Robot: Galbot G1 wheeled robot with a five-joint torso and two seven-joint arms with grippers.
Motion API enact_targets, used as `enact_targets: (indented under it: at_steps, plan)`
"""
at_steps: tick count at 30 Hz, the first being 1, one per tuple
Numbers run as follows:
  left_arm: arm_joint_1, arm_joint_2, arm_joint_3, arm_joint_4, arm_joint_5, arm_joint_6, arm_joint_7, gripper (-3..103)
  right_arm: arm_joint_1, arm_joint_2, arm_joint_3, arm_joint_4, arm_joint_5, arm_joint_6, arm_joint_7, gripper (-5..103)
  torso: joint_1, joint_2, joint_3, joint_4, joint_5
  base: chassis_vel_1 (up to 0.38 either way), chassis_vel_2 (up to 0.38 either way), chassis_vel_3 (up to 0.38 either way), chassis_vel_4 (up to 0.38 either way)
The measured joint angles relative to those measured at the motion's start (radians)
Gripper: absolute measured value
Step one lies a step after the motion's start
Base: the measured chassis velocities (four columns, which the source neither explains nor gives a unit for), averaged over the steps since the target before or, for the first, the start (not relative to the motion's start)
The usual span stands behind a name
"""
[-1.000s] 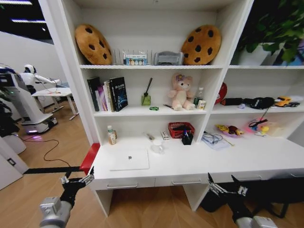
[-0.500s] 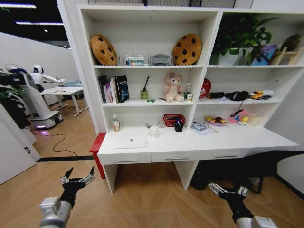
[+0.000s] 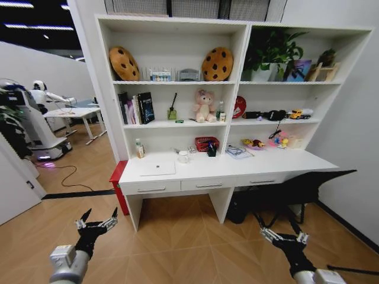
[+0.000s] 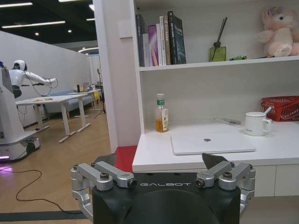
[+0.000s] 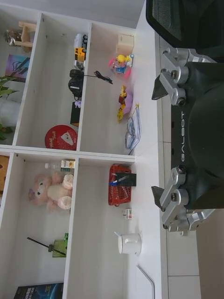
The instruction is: Organize the objects on the table.
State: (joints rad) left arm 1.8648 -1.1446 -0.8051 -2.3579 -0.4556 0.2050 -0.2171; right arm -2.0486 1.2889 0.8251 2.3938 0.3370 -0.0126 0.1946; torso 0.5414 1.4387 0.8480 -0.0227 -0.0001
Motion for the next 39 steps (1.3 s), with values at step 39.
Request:
enact_targets:
  at_steps: [39]
  plan:
    - [0.0, 0.0, 0.0, 0.0, 0.0, 0.0, -0.001, 100, 0.0, 0.0, 0.0, 0.0, 0.0, 0.0, 0.0, 100, -0.001, 0.001, 0.0, -0.0005, 0.0002, -0.039, -0.051, 0.066, 0.052]
